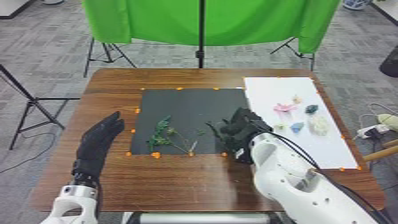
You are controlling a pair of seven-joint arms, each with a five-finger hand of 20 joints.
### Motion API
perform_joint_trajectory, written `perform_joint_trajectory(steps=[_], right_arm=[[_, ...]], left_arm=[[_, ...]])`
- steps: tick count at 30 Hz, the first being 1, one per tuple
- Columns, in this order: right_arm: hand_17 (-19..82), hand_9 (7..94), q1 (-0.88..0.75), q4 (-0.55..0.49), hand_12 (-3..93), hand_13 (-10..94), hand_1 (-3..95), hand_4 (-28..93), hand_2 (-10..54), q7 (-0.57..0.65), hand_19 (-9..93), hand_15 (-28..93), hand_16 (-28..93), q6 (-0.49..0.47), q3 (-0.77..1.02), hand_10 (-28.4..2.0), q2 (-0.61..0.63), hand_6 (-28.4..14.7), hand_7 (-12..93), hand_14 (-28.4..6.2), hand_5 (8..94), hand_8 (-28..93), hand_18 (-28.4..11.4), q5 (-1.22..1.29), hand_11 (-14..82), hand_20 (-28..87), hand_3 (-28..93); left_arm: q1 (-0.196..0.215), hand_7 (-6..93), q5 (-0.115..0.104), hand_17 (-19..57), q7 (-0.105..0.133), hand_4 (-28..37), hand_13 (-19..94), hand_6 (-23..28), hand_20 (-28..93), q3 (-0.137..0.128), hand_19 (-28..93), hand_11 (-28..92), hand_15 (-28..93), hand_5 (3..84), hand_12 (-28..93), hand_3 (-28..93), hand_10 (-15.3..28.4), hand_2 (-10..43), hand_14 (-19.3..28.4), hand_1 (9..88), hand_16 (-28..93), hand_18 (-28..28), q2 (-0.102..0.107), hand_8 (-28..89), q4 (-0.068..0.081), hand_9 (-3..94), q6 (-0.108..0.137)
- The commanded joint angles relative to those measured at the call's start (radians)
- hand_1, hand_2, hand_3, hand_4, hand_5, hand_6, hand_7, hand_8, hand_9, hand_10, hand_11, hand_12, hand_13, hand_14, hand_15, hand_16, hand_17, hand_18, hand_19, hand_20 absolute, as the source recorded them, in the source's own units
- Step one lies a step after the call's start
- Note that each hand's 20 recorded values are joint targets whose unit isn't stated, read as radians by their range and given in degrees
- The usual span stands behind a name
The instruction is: Arrange flowers
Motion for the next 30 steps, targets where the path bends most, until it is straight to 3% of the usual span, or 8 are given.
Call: perform_joint_trajectory(steps=[1, 8, 25, 30], right_arm=[[74, 92.6, -0.063, -0.105, 24.8, 94, 27.6, -10, -9.1, 0.014, 93, 67, 26, -0.032, 0.109, -12.0, 0.04, -3.4, 31, -2.8, 85.6, -7, -9.4, 0.015, 44.6, 62, 59], [73, 92.6, -0.1, -0.106, 25.1, 94, 25.0, -9, 0.5, 0.023, 93, 66, 27, -0.099, 0.101, -13.1, 0.044, -3.9, 26, -3.7, 86.1, -7, -10.5, 0.092, 42.5, 62, 60], [73, 93.2, -0.113, -0.134, 25.2, 94, 24.3, -9, 2.1, 0.008, 93, 65, 27, -0.142, 0.064, -13.3, 0.021, -4.0, 25, -4.0, 86.9, -6, -10.5, 0.098, 41.1, 61, 60], [73, 93.2, -0.151, -0.191, 25.3, 94, 24.3, -9, 2.1, -0.011, 93, 65, 27, -0.047, 0.16, -13.3, 0.041, -4.0, 25, -4.0, 86.8, -6, -10.6, 0.063, 41.0, 61, 60]], left_arm=[[0.012, 7.8, 0.006, 0.9, -0.01, -22.4, 29, 3.4, 18, 0.001, 0, 9, 10, 42.7, 15, 68, 12.3, -4.3, 15.5, 22.6, 6, 11.7, -0.011, -4, 0.002, 40.1, -0.01], [0.016, 7.8, 0.006, 0.9, -0.014, -22.4, 29, 3.4, 18, 0.001, 0, 9, 10, 42.7, 15, 68, 12.3, -4.2, 15.5, 22.7, 6, 11.8, -0.012, -4, 0.001, 40.2, -0.012], [0.011, 7.8, 0.006, 0.9, -0.017, -22.4, 29, 3.4, 18, 0.003, 0, 9, 10, 42.7, 15, 68, 12.3, -4.2, 15.5, 22.6, 6, 11.8, -0.013, -4, 0.001, 40.1, -0.016], [0.01, 7.7, 0.006, 0.9, -0.017, -22.6, 29, 3.5, 18, 0.002, 0, 9, 10, 42.7, 15, 68, 12.3, -3.9, 15.5, 22.7, 6, 11.7, -0.012, -4, 0.002, 40.1, -0.018]])
